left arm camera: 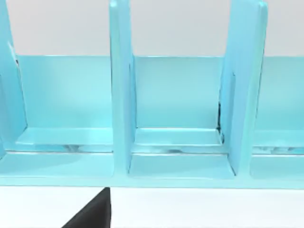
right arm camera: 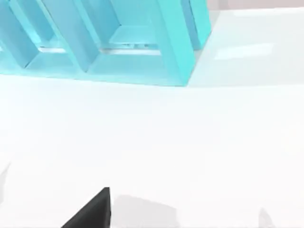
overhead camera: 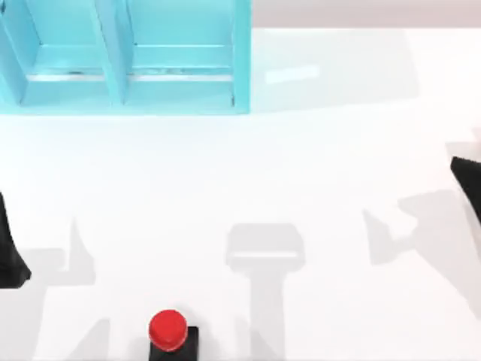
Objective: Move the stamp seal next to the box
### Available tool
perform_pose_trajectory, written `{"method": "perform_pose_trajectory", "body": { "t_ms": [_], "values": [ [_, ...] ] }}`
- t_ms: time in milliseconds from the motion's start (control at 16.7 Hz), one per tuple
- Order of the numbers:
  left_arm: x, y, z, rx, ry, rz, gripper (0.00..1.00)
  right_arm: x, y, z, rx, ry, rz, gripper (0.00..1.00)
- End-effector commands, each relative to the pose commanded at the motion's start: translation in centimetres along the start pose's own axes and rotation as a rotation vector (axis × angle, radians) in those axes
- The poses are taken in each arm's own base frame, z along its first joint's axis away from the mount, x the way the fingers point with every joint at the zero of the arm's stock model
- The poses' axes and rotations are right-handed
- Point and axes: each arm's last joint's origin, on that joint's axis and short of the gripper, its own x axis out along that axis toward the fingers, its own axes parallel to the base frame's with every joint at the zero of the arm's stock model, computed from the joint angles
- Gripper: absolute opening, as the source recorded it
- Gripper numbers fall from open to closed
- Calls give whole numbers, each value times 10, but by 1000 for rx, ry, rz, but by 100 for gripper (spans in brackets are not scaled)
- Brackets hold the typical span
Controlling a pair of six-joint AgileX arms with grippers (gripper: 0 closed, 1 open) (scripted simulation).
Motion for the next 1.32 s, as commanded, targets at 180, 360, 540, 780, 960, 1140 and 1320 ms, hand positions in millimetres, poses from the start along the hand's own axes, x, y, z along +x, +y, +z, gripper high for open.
{"method": "perform_pose_trajectory", "body": {
  "t_ms": [180, 360, 540, 780, 960, 1140, 1320],
  "values": [
    [0, 0, 0, 0, 0, 0, 100, 21, 45, 50, 76, 231, 104, 100],
    [0, 0, 0, 0, 0, 0, 100, 59, 98, 78, 139, 490, 130, 100],
    [0, 0, 0, 0, 0, 0, 100, 101, 153, 75, 176, 737, 72, 100],
    [0, 0, 0, 0, 0, 0, 100, 149, 214, 43, 190, 975, -94, 100],
    [0, 0, 0, 0, 0, 0, 100, 176, 247, 14, 190, 1062, -233, 100],
    [0, 0, 0, 0, 0, 0, 100, 197, 267, -12, 188, 1090, -355, 100],
    [0, 0, 0, 0, 0, 0, 100, 210, 276, -30, 189, 1086, -445, 100]
  ]
}}
